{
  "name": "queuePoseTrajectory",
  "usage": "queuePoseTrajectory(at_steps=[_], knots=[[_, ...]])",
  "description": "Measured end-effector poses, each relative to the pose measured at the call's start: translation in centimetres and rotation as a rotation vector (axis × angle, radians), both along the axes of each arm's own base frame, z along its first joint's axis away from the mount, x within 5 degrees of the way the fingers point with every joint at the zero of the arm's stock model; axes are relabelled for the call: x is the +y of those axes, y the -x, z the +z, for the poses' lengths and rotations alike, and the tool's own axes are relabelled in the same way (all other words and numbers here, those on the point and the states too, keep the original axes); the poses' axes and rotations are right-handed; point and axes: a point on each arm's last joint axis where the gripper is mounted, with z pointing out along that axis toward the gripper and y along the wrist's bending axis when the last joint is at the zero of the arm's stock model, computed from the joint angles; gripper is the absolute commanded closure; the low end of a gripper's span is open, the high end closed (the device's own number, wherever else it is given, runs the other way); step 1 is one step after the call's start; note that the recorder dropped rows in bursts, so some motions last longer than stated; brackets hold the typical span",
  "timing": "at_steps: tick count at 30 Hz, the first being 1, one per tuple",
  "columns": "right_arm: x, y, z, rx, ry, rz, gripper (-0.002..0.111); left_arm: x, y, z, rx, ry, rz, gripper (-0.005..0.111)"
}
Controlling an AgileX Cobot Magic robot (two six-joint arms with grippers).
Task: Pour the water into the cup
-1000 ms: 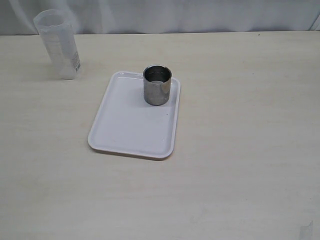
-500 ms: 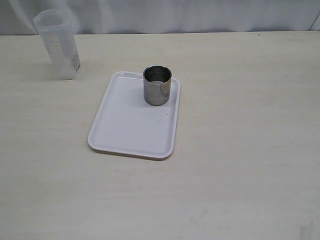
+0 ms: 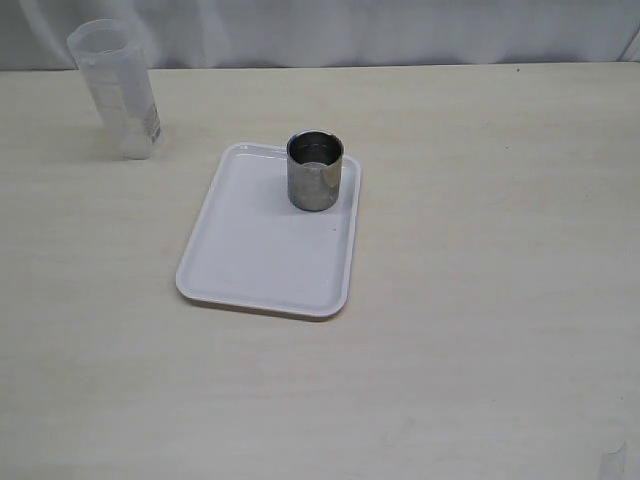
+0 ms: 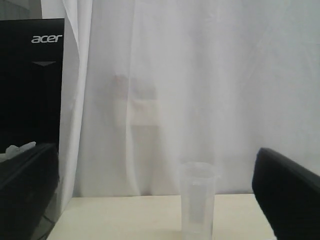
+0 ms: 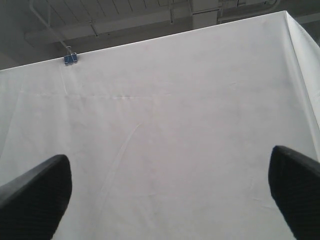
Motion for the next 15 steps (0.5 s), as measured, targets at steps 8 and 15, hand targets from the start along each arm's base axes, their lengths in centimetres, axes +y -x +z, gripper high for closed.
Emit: queuePoseTrajectory(at_steps=[8, 15], knots=[[0.0, 0.0, 0.0, 0.0, 0.0, 0.0, -0.001, -0.1, -0.7, -4.2, 0.044, -0.006, -0.006, 0.008], [0.0, 0.0, 0.0, 0.0, 0.0, 0.0, -0.001, -0.1, -1.2, -6.2, 0.087, -0.024, -0.006, 0.008]])
